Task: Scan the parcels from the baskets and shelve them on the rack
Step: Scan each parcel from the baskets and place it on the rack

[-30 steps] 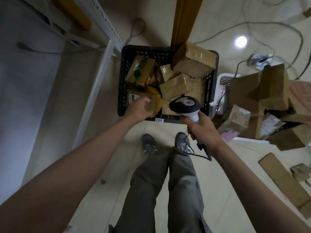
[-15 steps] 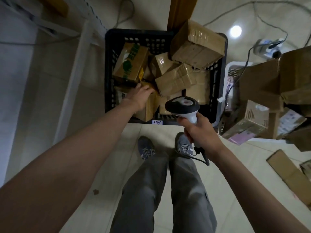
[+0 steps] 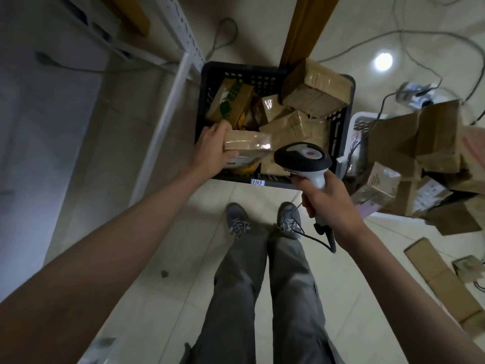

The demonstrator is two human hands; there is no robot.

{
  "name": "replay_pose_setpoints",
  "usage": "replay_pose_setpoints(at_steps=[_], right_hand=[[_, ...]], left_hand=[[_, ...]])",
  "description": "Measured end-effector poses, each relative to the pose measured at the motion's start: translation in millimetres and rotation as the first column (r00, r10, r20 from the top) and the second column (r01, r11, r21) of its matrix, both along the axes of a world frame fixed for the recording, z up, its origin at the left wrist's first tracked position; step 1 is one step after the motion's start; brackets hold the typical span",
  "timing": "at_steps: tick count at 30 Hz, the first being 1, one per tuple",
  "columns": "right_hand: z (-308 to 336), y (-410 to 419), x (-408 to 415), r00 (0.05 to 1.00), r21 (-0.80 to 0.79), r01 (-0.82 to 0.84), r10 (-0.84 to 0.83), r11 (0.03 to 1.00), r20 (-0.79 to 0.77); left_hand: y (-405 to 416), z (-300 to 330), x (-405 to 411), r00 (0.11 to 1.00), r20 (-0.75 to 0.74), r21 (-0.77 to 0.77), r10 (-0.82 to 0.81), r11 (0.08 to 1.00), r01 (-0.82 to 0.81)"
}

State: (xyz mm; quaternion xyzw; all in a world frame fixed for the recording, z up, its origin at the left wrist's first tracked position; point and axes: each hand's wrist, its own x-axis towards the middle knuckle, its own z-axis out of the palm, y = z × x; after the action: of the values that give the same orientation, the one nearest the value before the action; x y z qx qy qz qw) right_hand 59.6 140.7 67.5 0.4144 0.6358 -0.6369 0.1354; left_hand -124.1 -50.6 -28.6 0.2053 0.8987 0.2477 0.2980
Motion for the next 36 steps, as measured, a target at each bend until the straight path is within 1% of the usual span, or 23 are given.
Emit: replay_pose_setpoints(at_steps=[2,4,6,10,12,15,18,20,23,28,32,36], right_hand=[[26,1,2,1.0,0.003,-0.011,0.011,1.0,-0.026],[54,1,4,0.999,-0.002,-0.025,0.025,1.0,-0.042],[82,-1,6,0.998,-0.009,-0.053,0.053,0.999,-0.044],[142,-8,6,0.986,-0.013,-0.156,0.155,0.988,-0.061],[169,-11,6,0.97,0.002,-0.229,0.228,0.974,-0.089],[205,-15,4,0.931,0.016,-0.335,0.334,0.942,-0.149],[236,-23,1,0.864,0.026,-0.463,0.458,0.886,-0.211],[256,-32,1,0.804,0.038,-0.548,0.539,0.836,-0.25],[286,-50,4,0.69,0.082,-0.666,0.654,0.742,-0.309],[336,-91,12,0.509,0.077,-0.809,0.761,0.582,-0.403],[367,-124,33,0.361,0.09,-0.891,0.817,0.444,-0.45],[390,-152,55,0.215,0.147,-0.94,0.867,0.309,-0.449]], left_hand=[[-13,23,15,0.985,0.051,0.068,0.164,0.984,-0.168],[-26,49,30,0.953,0.095,0.081,0.288,0.952,-0.296],[-37,75,45,0.905,0.132,0.073,0.404,0.907,-0.415],[-59,134,76,0.797,0.16,0.064,0.582,0.8,-0.597],[-69,166,90,0.732,0.16,0.074,0.662,0.731,-0.678],[-85,214,109,0.616,0.182,0.119,0.766,0.605,-0.787],[-101,262,130,0.489,0.189,0.187,0.851,0.458,-0.869],[-114,291,149,0.402,0.184,0.215,0.897,0.363,-0.907],[-136,334,183,0.272,0.185,0.267,0.944,0.218,-0.939],[-178,397,239,0.09,0.256,0.376,0.962,-0.014,-0.926],[-213,445,276,-0.009,0.273,0.463,0.962,-0.14,-0.875],[-247,485,307,-0.086,0.251,0.516,0.964,-0.208,-0.831]])
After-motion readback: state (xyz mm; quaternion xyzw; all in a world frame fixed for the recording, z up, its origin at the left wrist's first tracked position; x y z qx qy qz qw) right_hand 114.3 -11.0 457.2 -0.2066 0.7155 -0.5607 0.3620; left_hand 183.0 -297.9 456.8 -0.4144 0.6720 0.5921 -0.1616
